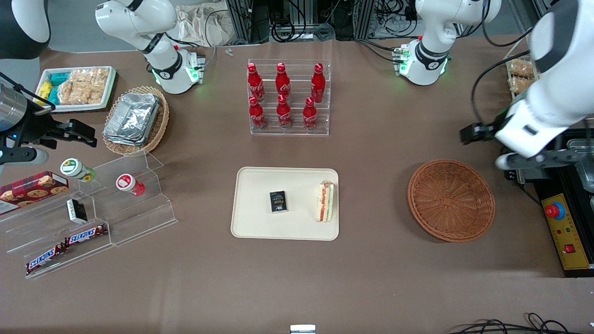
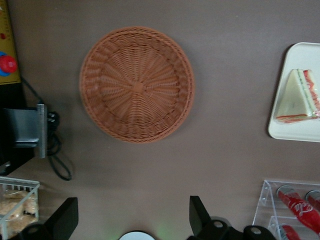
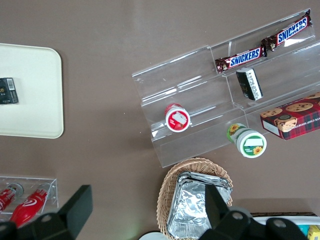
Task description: Place sandwich from basket to tray
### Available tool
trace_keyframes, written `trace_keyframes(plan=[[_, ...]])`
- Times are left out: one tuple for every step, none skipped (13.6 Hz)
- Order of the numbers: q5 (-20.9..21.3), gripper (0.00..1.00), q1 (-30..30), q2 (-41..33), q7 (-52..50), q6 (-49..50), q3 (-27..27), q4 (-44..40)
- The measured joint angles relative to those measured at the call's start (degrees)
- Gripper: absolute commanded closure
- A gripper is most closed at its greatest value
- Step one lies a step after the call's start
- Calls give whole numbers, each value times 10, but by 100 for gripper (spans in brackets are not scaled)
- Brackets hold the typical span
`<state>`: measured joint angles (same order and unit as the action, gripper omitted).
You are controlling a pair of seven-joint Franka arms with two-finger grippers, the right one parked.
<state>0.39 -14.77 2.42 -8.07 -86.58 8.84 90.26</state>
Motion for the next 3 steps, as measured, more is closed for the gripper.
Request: trace_keyframes(plan=[[0,0,0,-19,13,2,14,11],[0,0,0,-35,23,5,21,21],[0,0,0,-45,32,9,22,26]])
